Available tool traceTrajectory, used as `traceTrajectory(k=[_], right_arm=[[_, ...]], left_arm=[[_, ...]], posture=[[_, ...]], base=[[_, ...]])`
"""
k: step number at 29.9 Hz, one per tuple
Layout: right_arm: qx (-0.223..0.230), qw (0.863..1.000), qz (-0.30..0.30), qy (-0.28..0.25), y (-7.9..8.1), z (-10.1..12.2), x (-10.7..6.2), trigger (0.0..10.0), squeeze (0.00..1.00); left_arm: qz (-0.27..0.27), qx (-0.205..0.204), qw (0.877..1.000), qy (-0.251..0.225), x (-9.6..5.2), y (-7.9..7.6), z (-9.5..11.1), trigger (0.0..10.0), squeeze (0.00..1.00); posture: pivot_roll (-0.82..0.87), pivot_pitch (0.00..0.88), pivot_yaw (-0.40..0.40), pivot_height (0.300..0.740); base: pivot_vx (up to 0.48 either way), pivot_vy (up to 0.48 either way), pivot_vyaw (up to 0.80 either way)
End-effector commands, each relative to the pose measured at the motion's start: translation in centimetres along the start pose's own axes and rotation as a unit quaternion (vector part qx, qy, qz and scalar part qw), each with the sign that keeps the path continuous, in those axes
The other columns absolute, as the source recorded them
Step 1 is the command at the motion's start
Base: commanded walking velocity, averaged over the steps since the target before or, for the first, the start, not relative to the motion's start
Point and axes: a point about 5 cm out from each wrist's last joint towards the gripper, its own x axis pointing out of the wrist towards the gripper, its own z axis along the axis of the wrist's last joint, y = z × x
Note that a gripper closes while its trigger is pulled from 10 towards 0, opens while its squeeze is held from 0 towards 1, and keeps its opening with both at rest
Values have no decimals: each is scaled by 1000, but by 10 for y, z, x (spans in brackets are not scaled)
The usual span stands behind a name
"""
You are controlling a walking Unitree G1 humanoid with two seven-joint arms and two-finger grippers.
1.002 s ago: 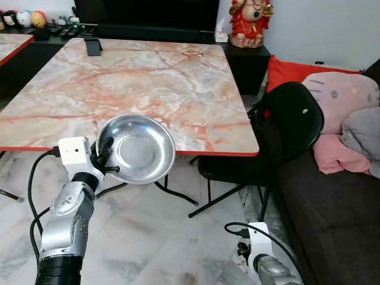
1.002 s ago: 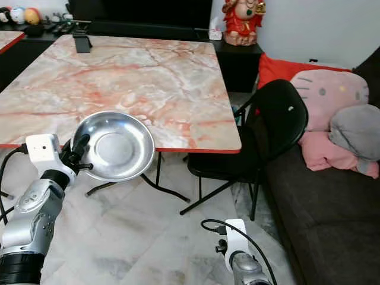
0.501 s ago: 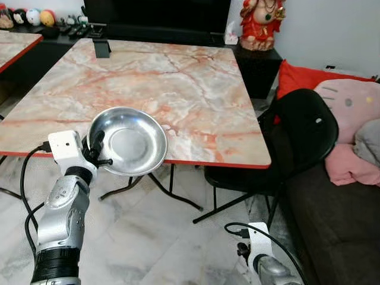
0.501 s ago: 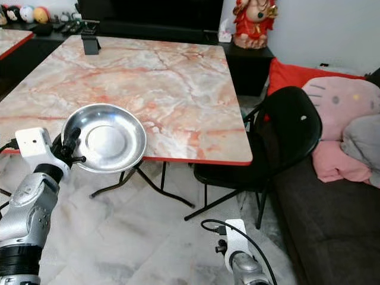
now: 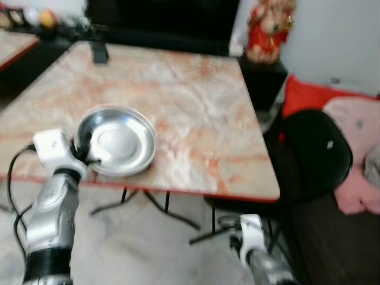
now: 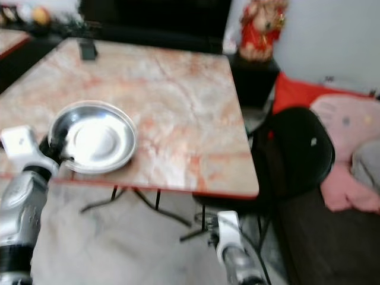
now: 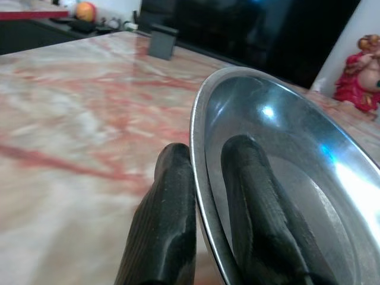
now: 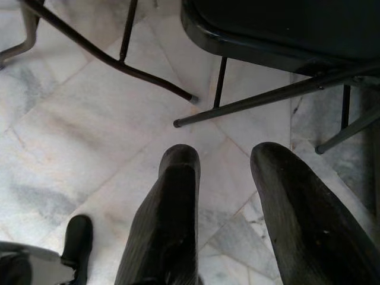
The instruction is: Setting the table
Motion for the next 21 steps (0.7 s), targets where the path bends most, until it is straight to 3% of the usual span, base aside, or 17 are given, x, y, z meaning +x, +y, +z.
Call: traceTrajectory(k=[1, 10, 16, 21], right_arm=[[4, 1000, -12, 19, -9, -11, -2, 10000, 0], [3, 1000, -9, 20, -9, -10, -2, 10000, 0], [1, 1000, -9, 21, -9, -10, -2, 10000, 0], [0, 1000, -7, 21, -8, -11, -2, 10000, 0]], left_arm=[[-22, -12, 1000, -16, 4, -11, 8, 10000, 0], [6, -67, 997, -24, 13, -5, 13, 10000, 0], [24, -72, 997, 35, 22, -3, -2, 10000, 0], [45, -66, 995, 60, 21, 3, -9, 10000, 0]], posture=[[10, 0, -91, 740], [8, 0, -95, 740], [0, 0, -88, 740], [-2, 0, -85, 740]], base=[[0, 0, 0], [0, 0, 0], [0, 0, 0], [0, 0, 0]])
